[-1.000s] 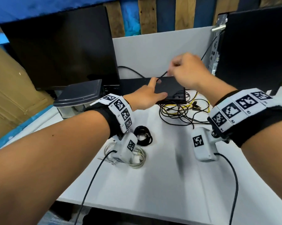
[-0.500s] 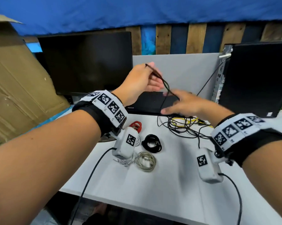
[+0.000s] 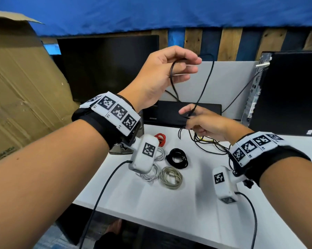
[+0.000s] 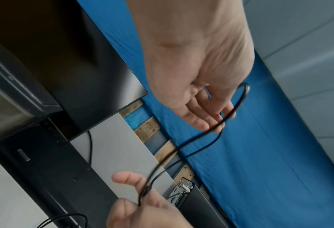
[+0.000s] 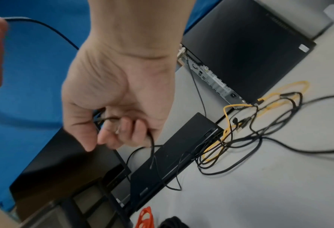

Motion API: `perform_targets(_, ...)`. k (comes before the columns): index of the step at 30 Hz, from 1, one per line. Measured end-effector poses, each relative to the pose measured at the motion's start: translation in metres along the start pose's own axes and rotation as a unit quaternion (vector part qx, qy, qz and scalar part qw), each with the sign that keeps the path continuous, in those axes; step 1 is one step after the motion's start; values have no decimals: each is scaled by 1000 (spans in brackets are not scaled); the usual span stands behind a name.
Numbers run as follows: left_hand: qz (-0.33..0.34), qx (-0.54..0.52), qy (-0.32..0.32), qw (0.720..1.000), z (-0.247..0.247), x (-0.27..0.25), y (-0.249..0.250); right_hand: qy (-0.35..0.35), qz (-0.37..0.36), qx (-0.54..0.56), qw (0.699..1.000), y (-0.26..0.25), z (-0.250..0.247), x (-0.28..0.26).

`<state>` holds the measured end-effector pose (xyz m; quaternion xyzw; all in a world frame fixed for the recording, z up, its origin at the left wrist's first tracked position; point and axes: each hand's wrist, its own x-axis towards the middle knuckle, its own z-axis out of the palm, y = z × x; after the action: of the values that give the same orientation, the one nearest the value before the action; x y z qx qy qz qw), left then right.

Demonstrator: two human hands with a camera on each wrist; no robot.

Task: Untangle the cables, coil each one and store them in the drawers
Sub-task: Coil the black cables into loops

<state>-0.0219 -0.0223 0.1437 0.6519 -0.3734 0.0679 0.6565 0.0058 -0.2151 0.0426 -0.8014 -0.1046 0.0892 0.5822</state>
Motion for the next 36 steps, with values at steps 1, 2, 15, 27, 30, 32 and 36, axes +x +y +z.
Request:
perform_targets(1,-2,8,-2,1000,-1,0,0,-12,-3,26,1000,-1,1,0)
perform_targets(2,-1,18,0,1000,-2,-1,0,-22,-6,42,999,-4,2,0)
perform_targets(15,57,52,139,987,-22,-6,9,251,60,-167,952,36,-50,3)
perform_targets(27,-120,229,99,961,-12,2,-17,278,-119,167,938,-76,-23,-7)
perform_targets(30,-131,193,21,972,-8,2,-19,212,-239,115,940,-113,-4,-22)
perform_targets(32,-144,168,-29,975,-1,2,-18,175,-304,91,932,-131,8,-32)
perform_targets(36,-113,68,0,991,12,3,-11,205,-365,54,907,-134,14,-39)
